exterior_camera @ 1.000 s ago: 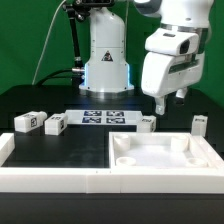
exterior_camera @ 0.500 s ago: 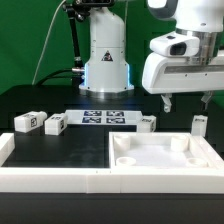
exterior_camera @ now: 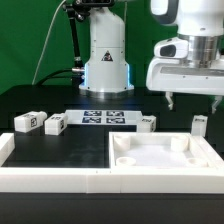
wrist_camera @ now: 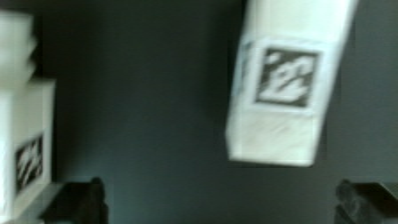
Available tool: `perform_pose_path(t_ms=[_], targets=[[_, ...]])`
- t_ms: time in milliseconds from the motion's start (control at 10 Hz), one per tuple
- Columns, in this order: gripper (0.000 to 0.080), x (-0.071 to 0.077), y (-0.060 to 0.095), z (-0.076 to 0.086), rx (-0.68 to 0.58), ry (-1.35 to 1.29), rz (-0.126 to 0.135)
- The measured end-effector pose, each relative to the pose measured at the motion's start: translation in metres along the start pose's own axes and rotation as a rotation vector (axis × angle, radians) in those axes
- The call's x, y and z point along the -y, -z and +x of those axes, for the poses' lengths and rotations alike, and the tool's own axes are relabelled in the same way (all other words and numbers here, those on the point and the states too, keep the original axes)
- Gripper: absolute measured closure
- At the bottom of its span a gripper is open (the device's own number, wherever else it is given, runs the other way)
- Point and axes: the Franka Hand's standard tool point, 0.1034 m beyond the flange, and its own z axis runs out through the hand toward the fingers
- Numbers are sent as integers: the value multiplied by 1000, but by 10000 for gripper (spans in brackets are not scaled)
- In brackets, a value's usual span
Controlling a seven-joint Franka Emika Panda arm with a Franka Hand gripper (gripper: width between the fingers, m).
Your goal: Assemble one leg
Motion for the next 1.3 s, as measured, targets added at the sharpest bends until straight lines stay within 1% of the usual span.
perform_pose_path(t_ms=[100,300,500,600,700,900,1000,1100,1200,1300], targets=[[150,6,-1,-6,7,-89,14],[150,8,-1,-8,20,-192,26],[150,6,-2,-8,37,-172,27],[150,8,-4,-8,26,-138,37],[150,9,-7,-12,44,-71,35],[150,9,-7,-12,171,-24,39],[150,12,-8,-10,217,0,43],[150,10,-8,-12,287,16,36],[150,6,-9,-11,355,15,23],[150,2,-9,-12,465,22,9]])
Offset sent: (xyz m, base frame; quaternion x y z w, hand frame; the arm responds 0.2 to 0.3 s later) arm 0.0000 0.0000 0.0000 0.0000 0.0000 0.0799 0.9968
